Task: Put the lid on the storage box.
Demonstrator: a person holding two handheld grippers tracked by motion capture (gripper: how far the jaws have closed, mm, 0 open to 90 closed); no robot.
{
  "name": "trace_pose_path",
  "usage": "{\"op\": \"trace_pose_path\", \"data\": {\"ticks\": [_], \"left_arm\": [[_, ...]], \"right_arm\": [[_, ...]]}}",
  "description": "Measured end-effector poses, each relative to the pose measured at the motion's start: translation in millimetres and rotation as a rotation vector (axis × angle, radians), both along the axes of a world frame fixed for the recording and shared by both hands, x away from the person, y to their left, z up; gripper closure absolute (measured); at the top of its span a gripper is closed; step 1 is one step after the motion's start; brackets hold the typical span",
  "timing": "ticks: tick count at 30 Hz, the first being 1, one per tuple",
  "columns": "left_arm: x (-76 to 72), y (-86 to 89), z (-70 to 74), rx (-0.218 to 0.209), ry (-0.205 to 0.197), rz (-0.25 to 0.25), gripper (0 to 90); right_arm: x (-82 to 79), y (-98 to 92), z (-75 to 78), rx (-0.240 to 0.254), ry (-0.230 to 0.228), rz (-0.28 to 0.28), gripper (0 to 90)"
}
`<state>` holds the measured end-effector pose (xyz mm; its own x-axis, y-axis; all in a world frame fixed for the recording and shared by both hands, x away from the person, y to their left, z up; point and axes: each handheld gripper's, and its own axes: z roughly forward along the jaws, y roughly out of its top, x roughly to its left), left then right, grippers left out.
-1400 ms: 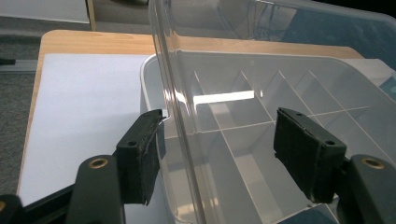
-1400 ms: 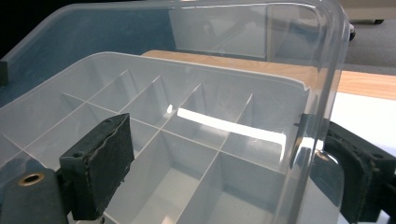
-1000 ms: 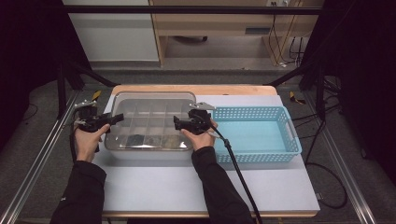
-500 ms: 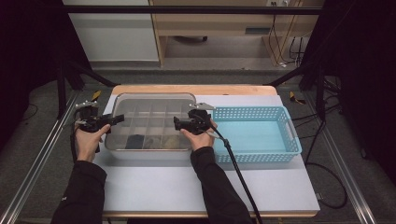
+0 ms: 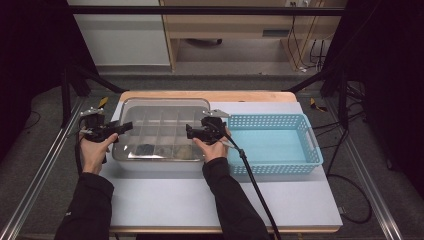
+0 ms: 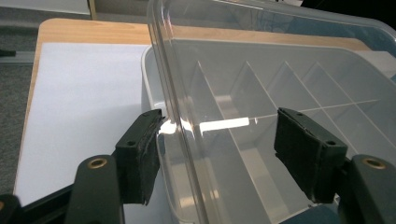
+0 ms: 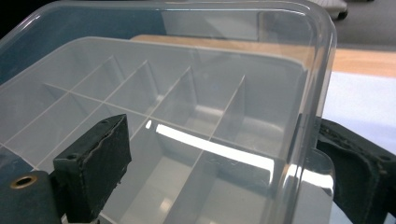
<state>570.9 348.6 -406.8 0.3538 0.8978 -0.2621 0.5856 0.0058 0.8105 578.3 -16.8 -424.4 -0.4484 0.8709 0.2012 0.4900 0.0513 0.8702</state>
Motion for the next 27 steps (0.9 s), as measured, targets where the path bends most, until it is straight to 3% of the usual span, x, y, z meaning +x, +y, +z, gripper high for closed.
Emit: {"op": "trace_pose_path", "data": {"ticks": [4,9,11,12,16,18,19,24,26,27], "left_arm": [[0.1,0.1,-0.2,-0.001,0.002,0.001,32.3],[-3.2,0.3,3.9,-0.002,-0.024,0.003,33.0],[-4.0,1.1,4.8,-0.001,-0.026,0.003,34.1],[-3.9,1.3,4.7,-0.003,-0.020,0.004,34.6],[-1.7,1.2,1.0,0.003,0.000,0.003,34.5],[-0.8,1.4,-1.0,-0.004,0.008,0.006,34.2],[-0.2,1.6,-1.8,0.003,0.012,0.004,34.8],[1.0,3.4,-4.3,0.000,0.036,0.000,34.6],[1.4,2.4,-5.1,0.040,0.038,0.007,35.1],[1.4,2.4,-5.1,0.040,0.038,0.007,36.2]], "right_arm": [[1.1,-0.3,-1.3,-0.002,0.012,0.002,9.5],[-1.0,0.0,3.4,-0.017,-0.002,0.005,9.1],[-1.6,1.2,5.9,-0.036,0.002,0.006,6.4],[-1.9,1.9,6.1,-0.069,-0.001,0.003,5.9],[3.0,0.2,-0.4,-0.043,0.063,0.011,5.3],[1.0,3.2,-2.5,-0.117,0.020,0.003,8.9],[-0.1,4.4,-2.0,-0.125,0.004,0.001,10.4],[-0.8,3.8,-0.4,-0.105,0.004,-0.001,10.8],[-0.8,2.4,0.3,-0.109,0.002,-0.005,10.8],[-0.7,1.9,0.6,-0.106,0.003,-0.006,10.8]]}}
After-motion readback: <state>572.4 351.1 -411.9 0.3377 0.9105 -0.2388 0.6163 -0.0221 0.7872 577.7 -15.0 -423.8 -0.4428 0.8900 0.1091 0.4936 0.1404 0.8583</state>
